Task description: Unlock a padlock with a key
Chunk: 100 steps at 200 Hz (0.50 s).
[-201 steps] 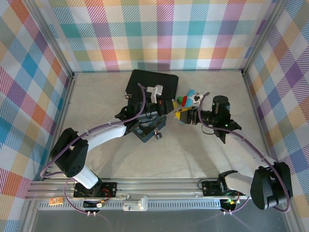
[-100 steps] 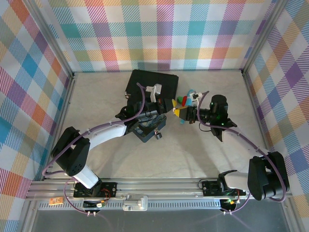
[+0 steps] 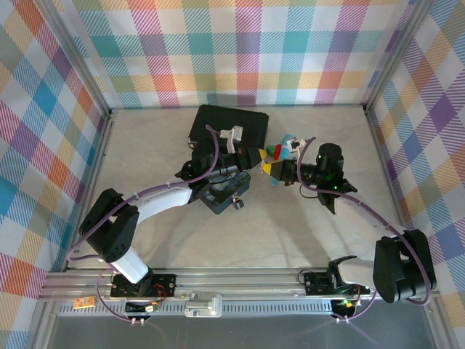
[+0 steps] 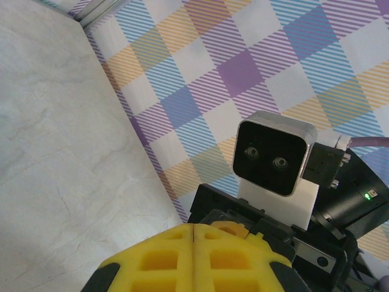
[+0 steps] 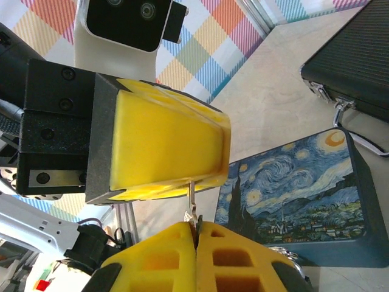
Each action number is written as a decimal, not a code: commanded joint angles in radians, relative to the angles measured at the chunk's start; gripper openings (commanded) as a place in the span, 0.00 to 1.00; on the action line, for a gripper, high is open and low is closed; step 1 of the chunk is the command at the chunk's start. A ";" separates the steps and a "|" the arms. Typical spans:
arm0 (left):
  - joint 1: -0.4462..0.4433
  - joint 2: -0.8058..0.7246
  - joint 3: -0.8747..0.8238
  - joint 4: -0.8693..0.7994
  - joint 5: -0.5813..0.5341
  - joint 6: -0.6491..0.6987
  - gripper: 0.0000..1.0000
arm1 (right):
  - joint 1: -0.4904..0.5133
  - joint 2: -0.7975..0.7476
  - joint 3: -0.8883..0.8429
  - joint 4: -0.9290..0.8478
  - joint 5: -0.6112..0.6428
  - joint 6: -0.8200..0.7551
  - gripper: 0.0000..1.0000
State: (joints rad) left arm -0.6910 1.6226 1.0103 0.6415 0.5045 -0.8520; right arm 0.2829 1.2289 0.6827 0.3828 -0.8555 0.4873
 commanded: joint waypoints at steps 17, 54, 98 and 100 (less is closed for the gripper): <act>0.002 -0.018 0.005 -0.009 -0.053 -0.014 0.23 | 0.013 -0.050 0.070 -0.240 0.068 -0.192 0.00; 0.003 -0.080 0.035 -0.269 -0.202 -0.009 0.52 | 0.063 -0.027 0.207 -0.549 0.320 -0.369 0.00; -0.002 -0.109 0.021 -0.333 -0.290 -0.132 0.53 | 0.186 0.036 0.297 -0.711 0.644 -0.498 0.00; -0.003 -0.110 0.021 -0.331 -0.291 -0.139 0.53 | 0.189 0.040 0.300 -0.715 0.651 -0.500 0.00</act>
State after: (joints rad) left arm -0.6922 1.5463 1.0126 0.3614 0.2855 -0.9081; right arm 0.4294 1.2255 0.9348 -0.1806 -0.4156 0.1051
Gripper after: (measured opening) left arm 0.530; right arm 0.050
